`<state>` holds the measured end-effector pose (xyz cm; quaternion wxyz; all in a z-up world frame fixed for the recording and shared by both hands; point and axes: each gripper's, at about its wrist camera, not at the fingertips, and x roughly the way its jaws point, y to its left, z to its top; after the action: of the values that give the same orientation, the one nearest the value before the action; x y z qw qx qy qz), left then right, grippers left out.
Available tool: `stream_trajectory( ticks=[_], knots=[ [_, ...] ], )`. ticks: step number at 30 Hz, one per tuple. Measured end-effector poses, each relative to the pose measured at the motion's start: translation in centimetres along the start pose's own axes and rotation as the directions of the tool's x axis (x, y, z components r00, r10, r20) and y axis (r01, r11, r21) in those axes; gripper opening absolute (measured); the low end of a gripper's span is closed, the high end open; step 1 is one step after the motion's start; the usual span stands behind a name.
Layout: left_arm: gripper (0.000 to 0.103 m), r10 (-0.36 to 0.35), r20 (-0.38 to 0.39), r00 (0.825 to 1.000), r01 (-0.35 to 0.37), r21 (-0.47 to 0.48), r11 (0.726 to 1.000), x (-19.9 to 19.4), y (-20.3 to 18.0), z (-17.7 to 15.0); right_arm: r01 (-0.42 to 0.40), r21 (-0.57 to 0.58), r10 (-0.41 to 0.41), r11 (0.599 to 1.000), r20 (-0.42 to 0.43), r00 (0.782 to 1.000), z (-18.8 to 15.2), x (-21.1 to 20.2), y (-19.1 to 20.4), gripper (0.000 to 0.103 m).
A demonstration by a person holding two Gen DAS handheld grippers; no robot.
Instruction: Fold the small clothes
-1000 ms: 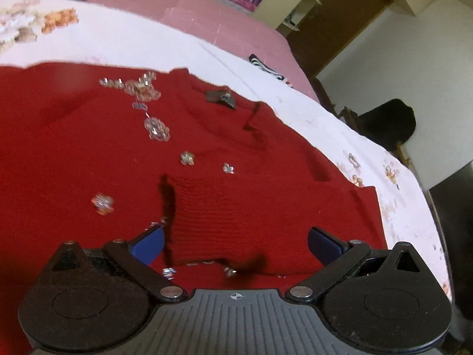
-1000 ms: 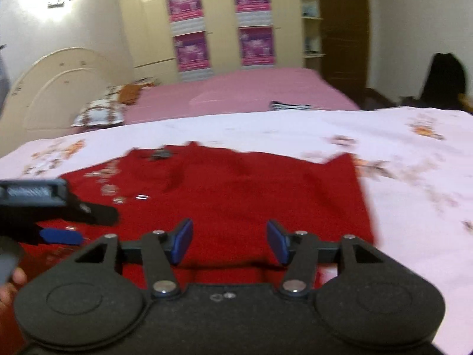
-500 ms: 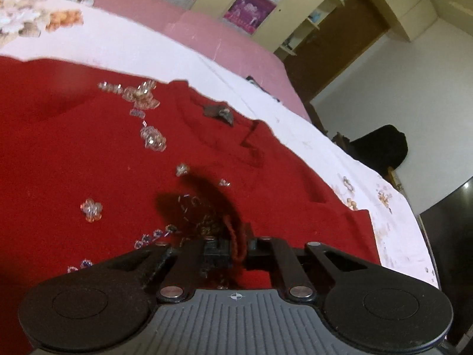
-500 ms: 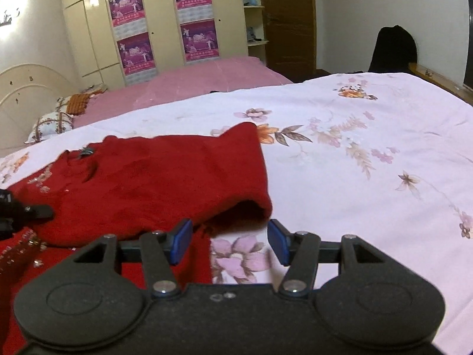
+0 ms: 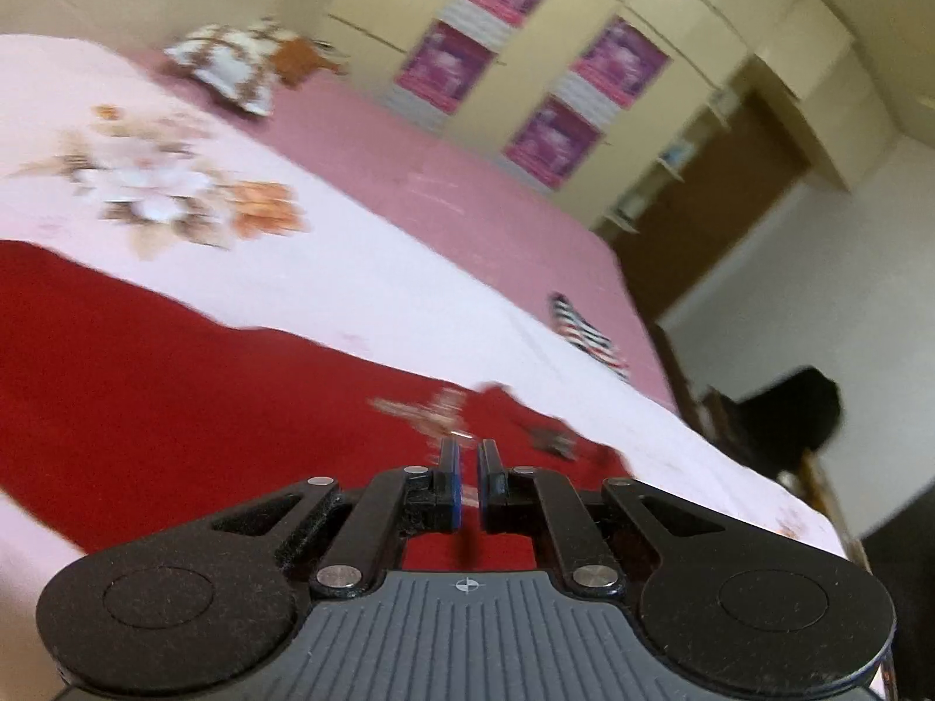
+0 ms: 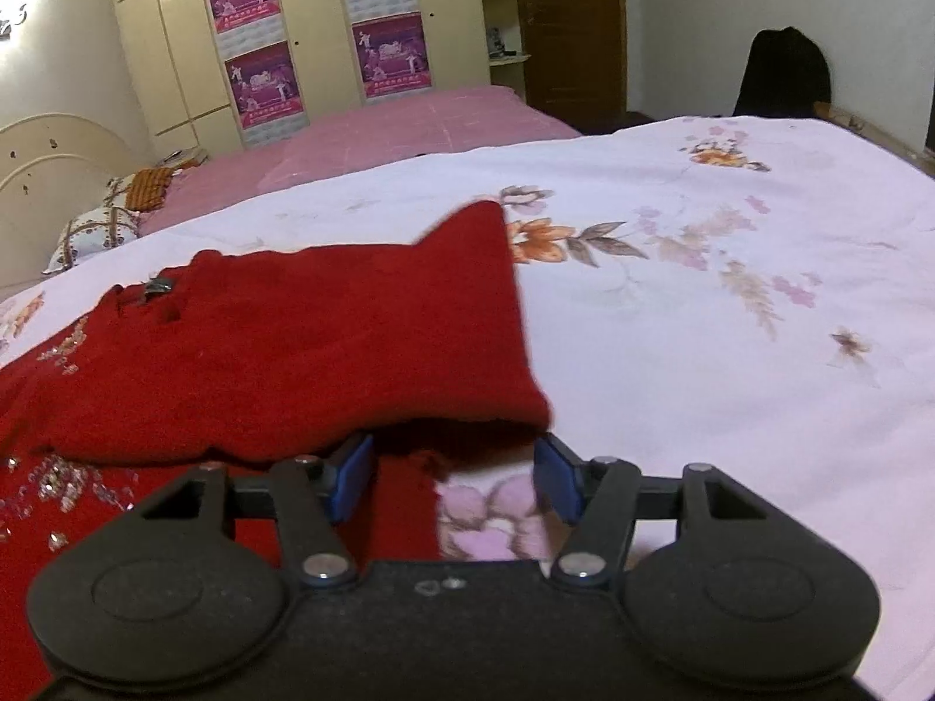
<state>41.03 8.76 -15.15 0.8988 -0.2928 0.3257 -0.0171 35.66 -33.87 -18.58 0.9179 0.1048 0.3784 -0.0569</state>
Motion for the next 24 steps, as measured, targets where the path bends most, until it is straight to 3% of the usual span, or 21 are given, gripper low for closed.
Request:
stream_trajectory(
  ticks=[2,3,6,8,9,10,11,15,18,20,22,24],
  knots=[
    [0.005,0.036,-0.046,0.998,-0.038,-0.043,0.998,0.6,1.9,0.1,-0.008,0.014,0.008,1.000,-0.014,1.000,0.1,0.4,0.2,0.058],
    [0.006,0.020,-0.089,0.996,-0.026,-0.070,0.997,1.1,2.5,-0.2,-0.003,0.020,0.004,1.000,-0.016,1.000,0.0,0.4,0.1,0.058],
    [0.006,0.001,-0.166,0.986,-0.006,-0.028,1.000,2.3,1.6,-1.7,0.014,0.036,-0.013,0.999,-0.010,1.000,-0.4,0.0,-0.2,0.058],
    [0.044,-0.018,-0.211,0.977,0.011,-0.031,0.999,3.1,0.5,-2.5,-0.001,0.037,0.002,0.999,-0.017,1.000,-0.5,0.0,-0.1,0.058],
    [0.099,-0.015,-0.216,0.976,0.008,-0.031,0.999,3.3,-0.1,-3.0,0.000,0.030,0.000,1.000,-0.018,1.000,-0.6,0.1,0.2,0.058],
    [0.103,-0.003,-0.187,0.982,-0.002,-0.028,1.000,3.1,-0.7,-3.6,-0.002,0.024,0.003,1.000,-0.018,1.000,-0.5,0.1,0.4,0.058],
    [0.103,-0.014,-0.154,0.988,0.012,-0.011,1.000,3.0,-1.6,-4.1,-0.006,0.026,0.006,1.000,-0.017,1.000,-0.5,0.1,0.6,0.058],
    [0.102,-0.044,-0.194,0.980,0.034,-0.054,0.998,5.0,-2.7,-5.5,-0.009,0.013,0.009,1.000,-0.006,1.000,-0.6,-0.2,1.0,0.058],
    [0.094,-0.038,-0.169,0.985,0.029,-0.059,0.998,5.4,-3.2,-6.2,-0.005,0.006,0.005,1.000,0.003,1.000,-0.6,-0.5,0.8,0.058],
    [0.086,-0.044,-0.150,0.988,0.030,-0.092,0.995,5.5,-3.0,-6.4,-0.001,0.012,0.000,1.000,0.008,1.000,-0.7,-0.7,0.5,0.058],
    [0.050,-0.091,-0.172,0.981,0.070,-0.127,0.989,6.1,-3.0,-6.4,0.003,0.021,-0.003,1.000,0.010,1.000,-0.8,-0.8,0.1,0.058],
    [0.050,-0.088,-0.190,0.978,0.061,-0.147,0.987,6.2,-3.2,-7.0,0.003,0.029,-0.003,1.000,0.010,1.000,-0.9,-0.9,-0.1,0.058]
  ],
)
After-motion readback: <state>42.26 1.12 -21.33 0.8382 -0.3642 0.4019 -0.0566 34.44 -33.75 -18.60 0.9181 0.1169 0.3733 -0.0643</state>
